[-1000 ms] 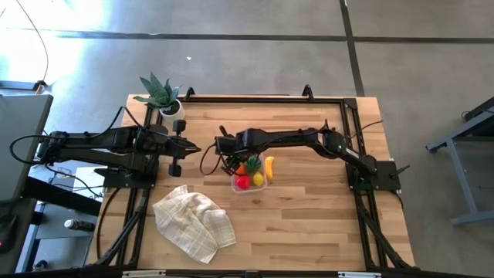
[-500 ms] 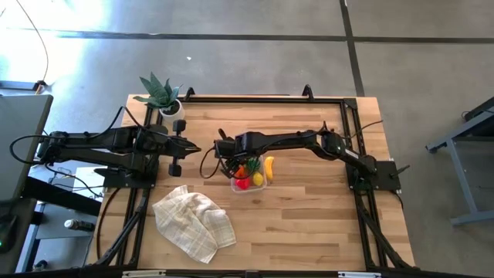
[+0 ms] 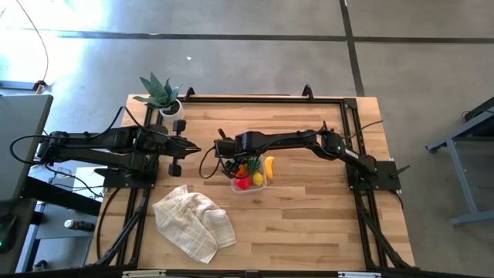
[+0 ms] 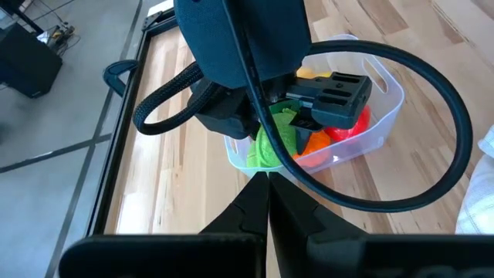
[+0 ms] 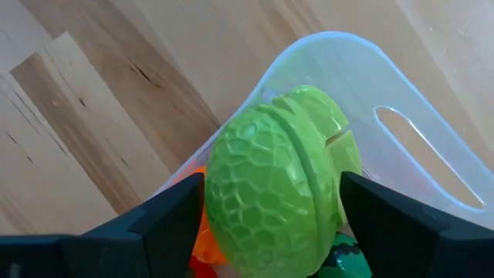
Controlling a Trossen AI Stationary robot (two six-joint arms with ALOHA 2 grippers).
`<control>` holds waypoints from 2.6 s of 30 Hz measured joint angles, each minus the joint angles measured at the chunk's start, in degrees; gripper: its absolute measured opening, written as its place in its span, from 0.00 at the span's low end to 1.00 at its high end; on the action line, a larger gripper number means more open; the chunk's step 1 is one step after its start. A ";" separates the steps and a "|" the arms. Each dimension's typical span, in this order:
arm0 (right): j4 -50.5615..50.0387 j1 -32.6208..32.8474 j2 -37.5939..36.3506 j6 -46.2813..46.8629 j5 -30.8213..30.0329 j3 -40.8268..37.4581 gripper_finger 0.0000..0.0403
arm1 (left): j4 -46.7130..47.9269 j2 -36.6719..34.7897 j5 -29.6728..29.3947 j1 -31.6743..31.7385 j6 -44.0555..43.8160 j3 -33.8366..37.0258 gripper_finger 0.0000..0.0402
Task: Pick and placing Produce into tupperware
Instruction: Put the green melon into the transparent bin, then put the yellow banana into the transparent bin
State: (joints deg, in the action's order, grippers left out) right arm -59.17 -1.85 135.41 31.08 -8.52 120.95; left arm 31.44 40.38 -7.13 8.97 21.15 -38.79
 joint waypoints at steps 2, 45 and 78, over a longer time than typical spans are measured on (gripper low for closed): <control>0.01 0.00 0.00 -0.05 0.00 0.00 0.73 | 0.00 0.00 0.00 0.00 0.00 0.00 0.01; -22.29 3.94 -14.18 13.13 -13.75 0.11 0.73 | -0.01 0.00 0.02 0.00 0.01 0.00 0.01; -22.01 15.21 -22.94 40.92 -17.19 -17.94 0.73 | -0.01 0.00 0.01 0.01 0.00 0.00 0.01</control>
State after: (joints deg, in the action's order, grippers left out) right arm -81.18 13.36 112.48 72.00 -25.71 103.00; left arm 31.44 40.38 -7.12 8.99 21.15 -38.79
